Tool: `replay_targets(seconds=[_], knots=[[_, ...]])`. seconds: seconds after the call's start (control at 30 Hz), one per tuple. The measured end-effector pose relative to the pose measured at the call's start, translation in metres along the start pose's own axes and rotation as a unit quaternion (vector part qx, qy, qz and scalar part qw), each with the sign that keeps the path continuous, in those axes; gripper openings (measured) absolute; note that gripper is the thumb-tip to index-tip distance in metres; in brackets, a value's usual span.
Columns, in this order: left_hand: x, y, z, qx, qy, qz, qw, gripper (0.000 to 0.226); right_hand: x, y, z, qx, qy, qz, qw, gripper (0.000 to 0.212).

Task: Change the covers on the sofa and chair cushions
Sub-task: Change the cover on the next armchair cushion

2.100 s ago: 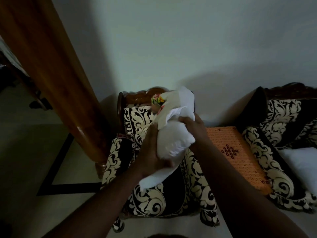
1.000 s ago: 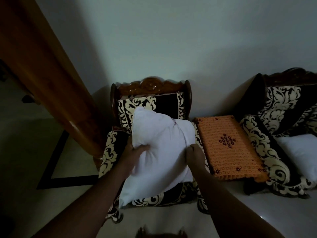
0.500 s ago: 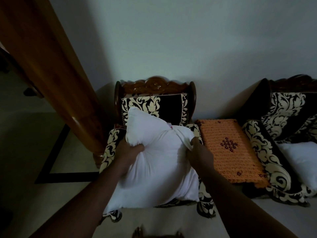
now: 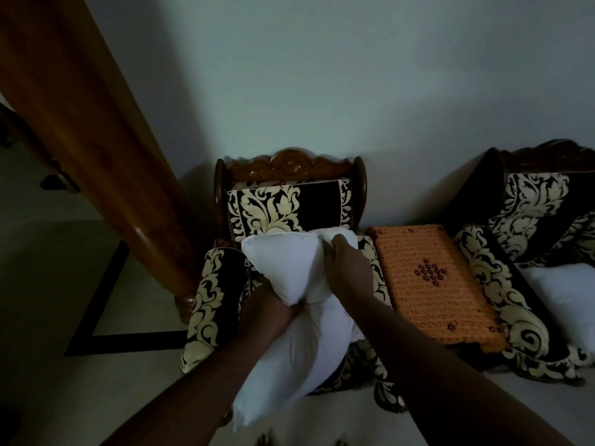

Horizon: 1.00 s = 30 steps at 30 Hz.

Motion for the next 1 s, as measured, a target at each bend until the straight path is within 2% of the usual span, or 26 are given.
replay_targets(seconds=[0.13,0.17,0.23,0.27,0.3,0.33,0.4,0.47,0.57,0.63,0.7,0.77,0.9,1.0], knots=[[-0.019,0.010,-0.006,-0.056,0.049,0.019,0.997,0.077,0.010,0.006,0.031,0.000,0.052,0.009,0.999,0.025],[-0.021,0.013,-0.010,-0.042,0.036,0.005,0.998,0.074,0.013,0.007,0.033,-0.003,0.054,0.008,0.998,0.026],[-0.018,0.015,-0.016,-0.014,0.007,0.002,1.000,0.081,0.014,0.009,0.029,-0.010,0.045,-0.006,0.999,0.026],[-0.016,0.016,-0.017,0.017,-0.008,-0.003,1.000,0.084,0.013,0.011,0.022,-0.010,0.038,-0.013,0.999,0.026],[-0.012,0.020,-0.020,0.081,-0.016,-0.017,0.996,0.077,0.011,0.014,0.014,-0.007,0.033,-0.020,0.999,0.025],[-0.008,0.026,-0.020,0.165,-0.018,-0.033,0.986,0.066,0.010,0.017,0.006,-0.001,0.034,-0.028,0.999,0.024],[-0.005,0.038,-0.025,0.293,-0.028,-0.057,0.954,0.062,0.011,0.018,-0.009,0.011,0.045,-0.034,0.998,0.019],[-0.003,0.045,-0.028,0.351,-0.035,-0.065,0.934,0.064,0.020,0.008,-0.027,0.016,0.033,-0.020,0.999,0.017],[-0.004,0.058,-0.029,0.406,-0.037,-0.090,0.909,0.067,0.041,-0.028,-0.060,0.037,-0.043,0.072,0.996,0.020],[-0.006,0.065,-0.027,0.434,-0.033,-0.103,0.895,0.068,0.054,-0.046,-0.068,0.055,-0.057,0.105,0.991,0.025],[-0.006,0.071,-0.026,0.437,-0.035,-0.140,0.888,0.071,0.061,-0.050,-0.060,0.032,-0.027,0.081,0.996,0.028],[-0.008,0.079,-0.024,0.410,-0.046,-0.207,0.887,0.073,0.065,-0.048,-0.041,-0.014,0.040,0.072,0.996,0.025],[-0.011,0.097,-0.025,0.374,-0.044,-0.302,0.876,0.071,0.079,-0.031,0.009,-0.103,0.165,0.118,0.974,0.033],[-0.010,0.110,-0.020,0.341,-0.049,-0.366,0.864,0.094,0.087,-0.026,0.037,-0.144,0.193,0.118,0.963,0.033]])
Point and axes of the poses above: each hand's wrist, its own x-axis away from the middle knuckle, its own y-axis out of the back of the hand, z = x × y, the point moved 7 cm from there along -x, towards the middle knuckle, and after that the axes turned 9 degrees about x, right-handed, at the moved point
